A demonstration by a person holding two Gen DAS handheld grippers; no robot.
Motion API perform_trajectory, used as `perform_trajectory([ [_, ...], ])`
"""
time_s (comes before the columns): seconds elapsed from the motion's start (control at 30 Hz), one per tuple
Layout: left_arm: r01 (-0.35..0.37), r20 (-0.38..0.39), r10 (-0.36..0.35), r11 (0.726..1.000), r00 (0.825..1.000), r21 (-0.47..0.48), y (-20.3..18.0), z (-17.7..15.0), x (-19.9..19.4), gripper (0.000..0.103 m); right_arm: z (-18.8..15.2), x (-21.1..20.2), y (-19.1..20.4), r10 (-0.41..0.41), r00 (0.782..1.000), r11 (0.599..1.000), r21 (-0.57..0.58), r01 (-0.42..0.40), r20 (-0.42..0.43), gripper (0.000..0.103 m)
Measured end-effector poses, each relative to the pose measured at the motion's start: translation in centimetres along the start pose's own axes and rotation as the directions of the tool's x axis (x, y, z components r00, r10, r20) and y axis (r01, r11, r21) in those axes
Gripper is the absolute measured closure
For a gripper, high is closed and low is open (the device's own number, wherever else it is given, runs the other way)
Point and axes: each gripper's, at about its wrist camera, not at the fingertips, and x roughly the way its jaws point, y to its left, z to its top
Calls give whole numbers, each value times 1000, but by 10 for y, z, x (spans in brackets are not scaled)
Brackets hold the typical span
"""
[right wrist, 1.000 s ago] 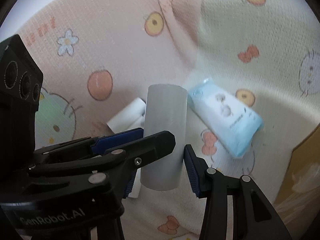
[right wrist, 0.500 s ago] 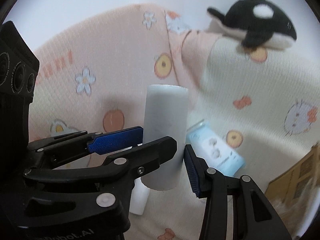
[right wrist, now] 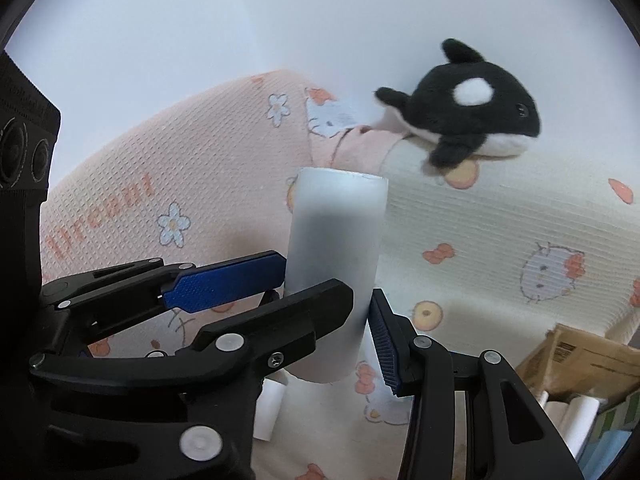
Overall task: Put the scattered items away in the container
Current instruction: 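Lift the white tube with both grippers and carry it over the box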
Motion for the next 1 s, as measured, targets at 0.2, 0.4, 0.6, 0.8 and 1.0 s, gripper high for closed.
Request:
perform_trajectory([
  [0.2,17,-23,-16,999,1000,40,-34,4,15,63,-9,-18,-29,-11,1000,999,39,11,14,61],
  [0.4,48,-29,-46,995,999,91,-73,15,26,63,-12,-43,-61,-30,998,996,84,26,48,61],
  [0.6,80,-49,-74,987,996,139,-113,19,37,63,-16,-71,-96,-60,996,991,126,52,60,60],
  [0.8,117,-91,-104,981,990,156,-145,9,56,63,-30,-88,-124,-94,994,981,171,85,46,60],
  [1.0,151,-173,-119,971,978,185,-172,-6,80,63,-55,-96,-152,-98,995,972,213,95,3,60],
])
